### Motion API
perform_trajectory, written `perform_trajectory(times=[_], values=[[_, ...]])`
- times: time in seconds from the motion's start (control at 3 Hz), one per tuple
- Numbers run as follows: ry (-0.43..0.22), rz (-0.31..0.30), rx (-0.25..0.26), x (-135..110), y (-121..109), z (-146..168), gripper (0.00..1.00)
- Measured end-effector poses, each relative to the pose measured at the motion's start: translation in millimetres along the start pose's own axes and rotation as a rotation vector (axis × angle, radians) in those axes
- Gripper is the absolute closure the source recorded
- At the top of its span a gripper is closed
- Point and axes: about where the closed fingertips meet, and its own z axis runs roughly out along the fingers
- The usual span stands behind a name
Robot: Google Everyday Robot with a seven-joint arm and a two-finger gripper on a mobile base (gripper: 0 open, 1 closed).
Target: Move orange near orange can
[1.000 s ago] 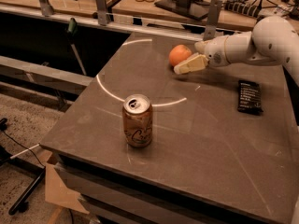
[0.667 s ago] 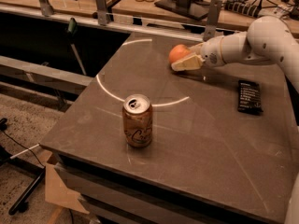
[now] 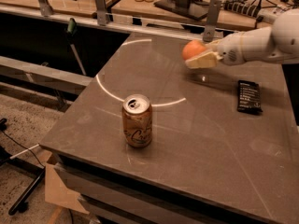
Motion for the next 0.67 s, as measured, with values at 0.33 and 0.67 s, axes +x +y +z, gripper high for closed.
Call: perform_trajectory(times=[0.33,0.67], values=[[0.017,-0.012,-0.039,1,11,-50,1.00],[0.055,0.005,-0.149,12,39,-86,1.00]])
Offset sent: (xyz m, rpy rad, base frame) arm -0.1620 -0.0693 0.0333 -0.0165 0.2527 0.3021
